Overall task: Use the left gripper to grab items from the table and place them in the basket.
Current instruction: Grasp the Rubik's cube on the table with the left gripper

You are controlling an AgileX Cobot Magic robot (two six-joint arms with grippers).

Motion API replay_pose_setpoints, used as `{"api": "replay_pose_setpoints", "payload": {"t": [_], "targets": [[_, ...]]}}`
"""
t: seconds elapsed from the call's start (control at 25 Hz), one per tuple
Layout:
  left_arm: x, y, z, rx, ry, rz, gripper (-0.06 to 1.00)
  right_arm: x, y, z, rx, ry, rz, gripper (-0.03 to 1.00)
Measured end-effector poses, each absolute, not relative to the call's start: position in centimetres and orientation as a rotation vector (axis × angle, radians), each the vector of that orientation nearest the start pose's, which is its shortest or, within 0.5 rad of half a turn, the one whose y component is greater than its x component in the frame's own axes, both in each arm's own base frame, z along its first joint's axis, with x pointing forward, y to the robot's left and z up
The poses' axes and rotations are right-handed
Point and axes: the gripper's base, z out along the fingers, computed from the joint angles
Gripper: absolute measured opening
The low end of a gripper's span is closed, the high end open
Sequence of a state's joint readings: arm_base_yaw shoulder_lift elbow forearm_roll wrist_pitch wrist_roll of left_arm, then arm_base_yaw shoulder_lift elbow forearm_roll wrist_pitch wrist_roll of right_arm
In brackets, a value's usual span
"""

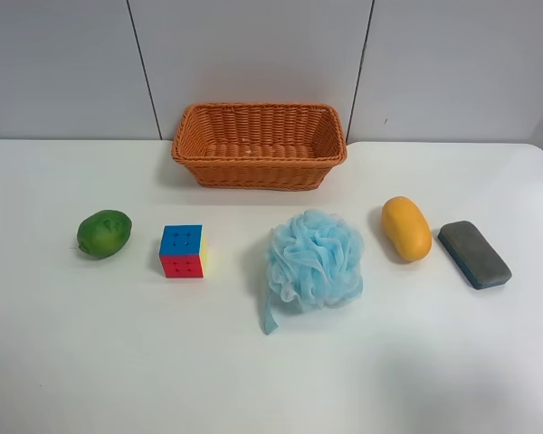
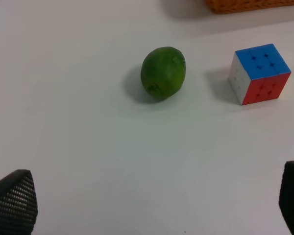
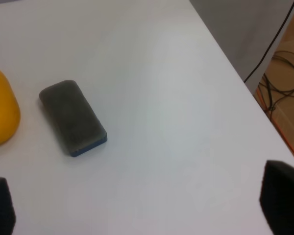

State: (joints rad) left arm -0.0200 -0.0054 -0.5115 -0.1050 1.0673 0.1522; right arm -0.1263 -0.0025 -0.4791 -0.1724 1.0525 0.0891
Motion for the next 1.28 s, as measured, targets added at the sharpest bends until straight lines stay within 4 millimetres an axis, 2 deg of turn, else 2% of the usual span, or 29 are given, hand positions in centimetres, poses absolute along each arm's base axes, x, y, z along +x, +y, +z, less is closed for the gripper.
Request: {"api": "replay_pose_setpoints", "payload": {"t": [0.92,1.0,1.16,1.28], "targets": [[-0.8,-0.7,28.1,0.175,2.021,-0.032,0.99,-0.5,-1.3,27.3,0.226,2.038,-0.23,0.99],[-0.7,-0.7,28.7,0.151,2.028,-0.049,0.99,-0.5,-1.3,27.3,0.226,2.038,-0.23,0.99],[0.7,-0.8,30.7,0.065,2.138,-0.106,0.99,-0.5,-1.3,27.3,0.226,2.038,-0.23,0.99],[3.0,-0.8,32.5,0.025,2.258,-0.124,0.99,-0.5,-1.3,27.3,0.226,2.038,-0.23,0.99]]}}
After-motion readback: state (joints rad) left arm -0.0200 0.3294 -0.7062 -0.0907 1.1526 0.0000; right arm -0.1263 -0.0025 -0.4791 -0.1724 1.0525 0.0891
